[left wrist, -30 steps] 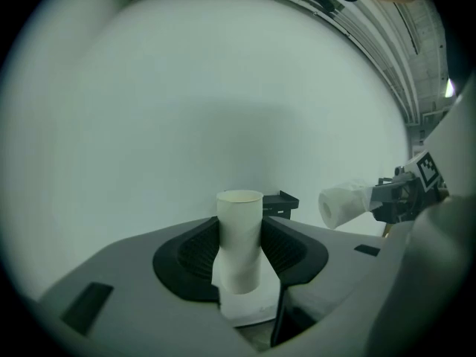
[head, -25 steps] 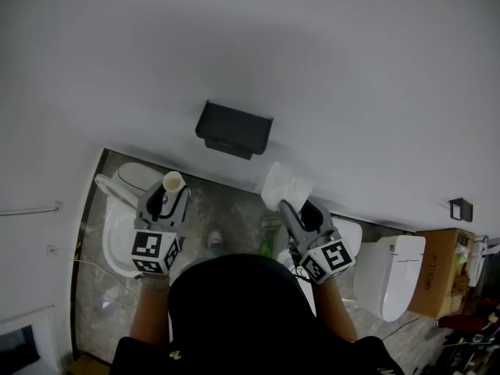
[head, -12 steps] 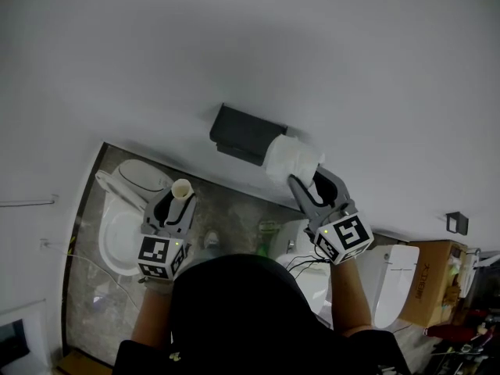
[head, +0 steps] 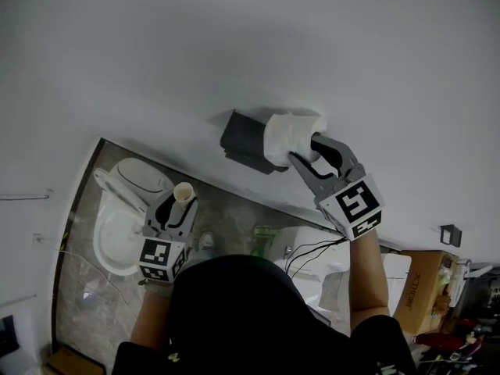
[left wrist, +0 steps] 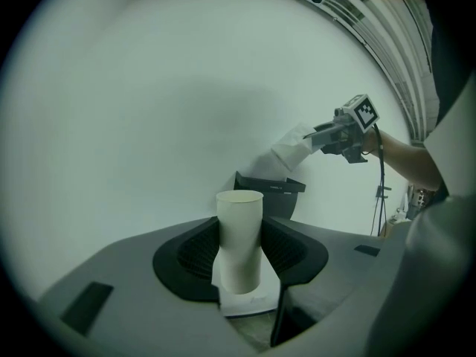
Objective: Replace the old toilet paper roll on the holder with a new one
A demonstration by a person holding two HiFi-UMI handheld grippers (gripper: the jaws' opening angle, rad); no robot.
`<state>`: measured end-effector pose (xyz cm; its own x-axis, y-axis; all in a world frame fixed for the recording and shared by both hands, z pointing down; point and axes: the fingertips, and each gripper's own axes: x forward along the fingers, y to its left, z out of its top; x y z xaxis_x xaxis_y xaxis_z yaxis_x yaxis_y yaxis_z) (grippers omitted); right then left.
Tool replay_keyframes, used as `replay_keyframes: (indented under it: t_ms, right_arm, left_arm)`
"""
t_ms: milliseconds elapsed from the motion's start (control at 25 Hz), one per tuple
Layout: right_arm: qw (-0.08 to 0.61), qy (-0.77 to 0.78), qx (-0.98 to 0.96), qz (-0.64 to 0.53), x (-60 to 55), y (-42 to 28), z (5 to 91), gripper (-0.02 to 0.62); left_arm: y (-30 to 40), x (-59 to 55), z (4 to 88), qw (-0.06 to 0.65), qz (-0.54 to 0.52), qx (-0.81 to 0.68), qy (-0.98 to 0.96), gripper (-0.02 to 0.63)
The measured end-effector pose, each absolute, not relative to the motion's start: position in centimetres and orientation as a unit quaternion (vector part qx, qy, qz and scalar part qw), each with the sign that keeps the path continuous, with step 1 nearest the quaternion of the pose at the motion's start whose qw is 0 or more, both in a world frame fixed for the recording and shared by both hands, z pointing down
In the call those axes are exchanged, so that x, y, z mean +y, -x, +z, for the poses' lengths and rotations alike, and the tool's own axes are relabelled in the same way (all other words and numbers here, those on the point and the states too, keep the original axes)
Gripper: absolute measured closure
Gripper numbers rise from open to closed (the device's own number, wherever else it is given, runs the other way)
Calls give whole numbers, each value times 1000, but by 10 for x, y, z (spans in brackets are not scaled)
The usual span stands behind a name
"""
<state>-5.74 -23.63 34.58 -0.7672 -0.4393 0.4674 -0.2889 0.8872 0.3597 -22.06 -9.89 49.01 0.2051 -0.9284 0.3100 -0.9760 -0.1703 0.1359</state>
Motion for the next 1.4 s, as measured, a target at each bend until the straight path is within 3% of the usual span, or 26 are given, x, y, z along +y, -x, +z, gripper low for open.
replay_keyframes:
  t_ms: [640,1000,1400]
  right_arm:
    - [478,-75,-861,-158,-246,118,398,448]
    - [530,-41,-825,-190,-252,131,404,443]
    - [528,-45,-819,-220,-253,142,406,402]
  left_arm:
    - [253,-93,510,170,57,-637,-750,419]
    - [258,-91,517,175,60,-634,-751,419]
    - [260,-87,519,178,61,-636,-749,419]
